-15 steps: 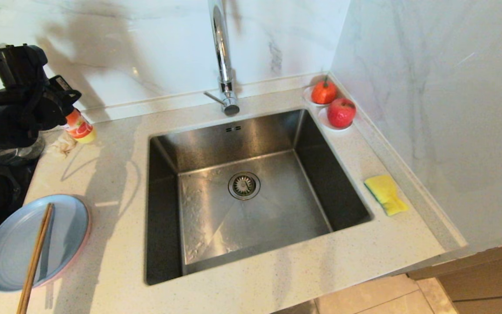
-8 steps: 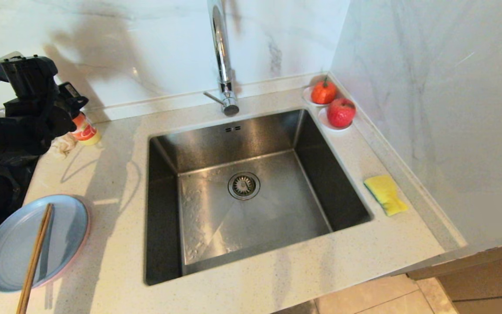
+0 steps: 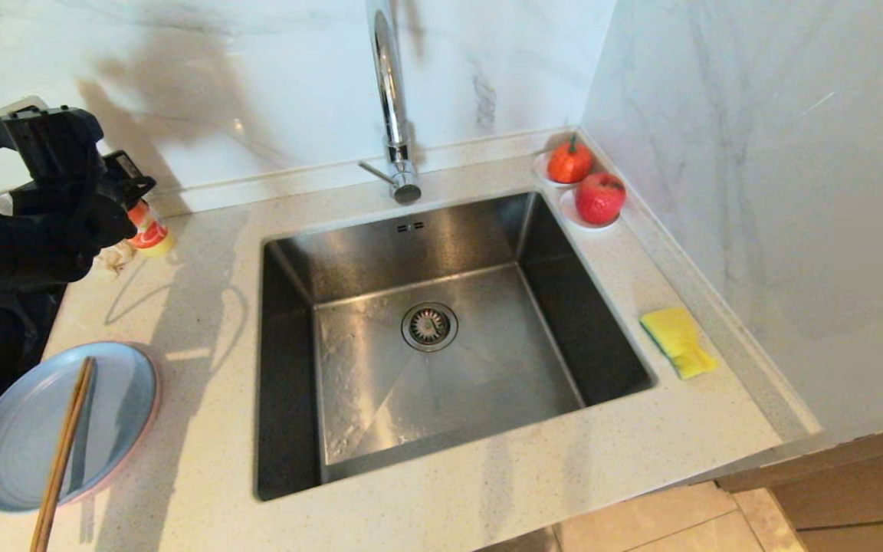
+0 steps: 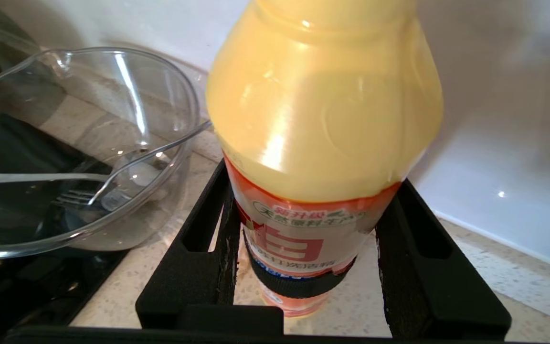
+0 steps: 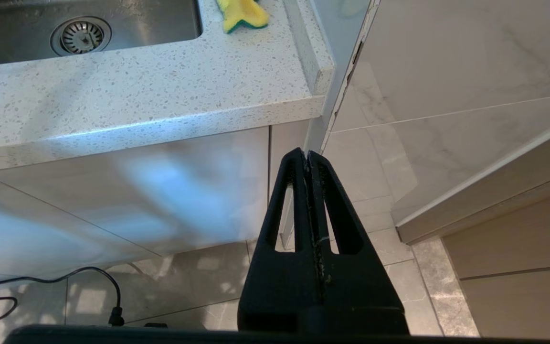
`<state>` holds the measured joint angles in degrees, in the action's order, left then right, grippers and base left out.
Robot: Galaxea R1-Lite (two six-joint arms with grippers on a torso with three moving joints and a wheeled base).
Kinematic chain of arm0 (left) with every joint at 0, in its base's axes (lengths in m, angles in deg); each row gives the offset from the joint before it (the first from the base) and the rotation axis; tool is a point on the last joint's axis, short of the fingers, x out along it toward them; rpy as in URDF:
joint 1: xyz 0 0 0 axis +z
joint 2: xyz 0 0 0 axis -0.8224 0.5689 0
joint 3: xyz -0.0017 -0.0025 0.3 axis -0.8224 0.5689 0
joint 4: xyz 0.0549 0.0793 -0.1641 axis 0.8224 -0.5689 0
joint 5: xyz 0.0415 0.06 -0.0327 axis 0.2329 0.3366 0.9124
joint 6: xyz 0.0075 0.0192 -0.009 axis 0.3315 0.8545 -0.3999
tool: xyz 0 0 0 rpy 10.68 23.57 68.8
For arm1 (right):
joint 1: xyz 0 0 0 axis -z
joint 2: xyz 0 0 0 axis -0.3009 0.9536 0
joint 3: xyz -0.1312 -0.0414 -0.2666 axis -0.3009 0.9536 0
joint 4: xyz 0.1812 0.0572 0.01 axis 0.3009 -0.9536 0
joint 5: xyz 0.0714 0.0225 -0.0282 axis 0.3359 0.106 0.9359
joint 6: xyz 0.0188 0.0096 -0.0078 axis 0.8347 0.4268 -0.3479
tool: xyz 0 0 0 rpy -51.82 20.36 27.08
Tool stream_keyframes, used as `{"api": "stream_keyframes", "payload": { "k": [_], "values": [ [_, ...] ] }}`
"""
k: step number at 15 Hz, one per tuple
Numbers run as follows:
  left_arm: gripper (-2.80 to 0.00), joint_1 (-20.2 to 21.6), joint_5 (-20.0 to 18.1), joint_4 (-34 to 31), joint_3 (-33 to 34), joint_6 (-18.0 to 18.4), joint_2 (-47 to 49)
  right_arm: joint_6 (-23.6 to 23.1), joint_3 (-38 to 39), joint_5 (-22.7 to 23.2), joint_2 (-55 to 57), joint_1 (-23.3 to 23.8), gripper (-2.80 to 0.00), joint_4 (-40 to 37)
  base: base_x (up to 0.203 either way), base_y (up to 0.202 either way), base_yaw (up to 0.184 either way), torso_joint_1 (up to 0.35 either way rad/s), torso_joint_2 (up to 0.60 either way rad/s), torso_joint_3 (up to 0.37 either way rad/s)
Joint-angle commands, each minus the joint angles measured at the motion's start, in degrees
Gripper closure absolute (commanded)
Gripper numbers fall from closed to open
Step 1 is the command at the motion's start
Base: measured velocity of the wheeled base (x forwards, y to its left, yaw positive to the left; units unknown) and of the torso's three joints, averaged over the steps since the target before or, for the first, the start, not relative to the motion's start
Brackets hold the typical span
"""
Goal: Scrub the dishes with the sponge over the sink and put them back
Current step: Place the dish soap on the table
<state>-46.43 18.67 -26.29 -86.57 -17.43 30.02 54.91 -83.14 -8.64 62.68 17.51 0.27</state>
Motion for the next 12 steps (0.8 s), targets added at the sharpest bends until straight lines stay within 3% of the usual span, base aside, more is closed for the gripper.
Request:
{"api": "stream_keyframes", "payload": {
  "k": [1,3,4,12],
  "values": [
    [0.0,-0.02,0.08,0.32,0.2,-0.08,0.39,-0.08,0.01,0.02,0.02,0.0,0.0,0.0,0.0,0.0,0.0,0.0,0.0,0.0],
    [0.0,-0.02,0.03,0.32,0.0,0.01,0.36,-0.08,0.04,0.02,0.02,0.0,0.0,0.0,0.0,0.0,0.0,0.0,0.0,0.0],
    [-2.8,-0.02,0.03,0.32,-0.09,0.01,0.36,0.0,0.01,0.02,0.02,0.0,0.0,0.0,0.0,0.0,0.0,0.0,0.0,0.0],
    [-2.8,-0.02,0.03,0.41,-0.62,0.01,-0.2,-0.08,0.01,0.02,0.02,0.0,0.0,0.0,0.0,0.0,0.0,0.0,0.0,0.0]
  ]
}}
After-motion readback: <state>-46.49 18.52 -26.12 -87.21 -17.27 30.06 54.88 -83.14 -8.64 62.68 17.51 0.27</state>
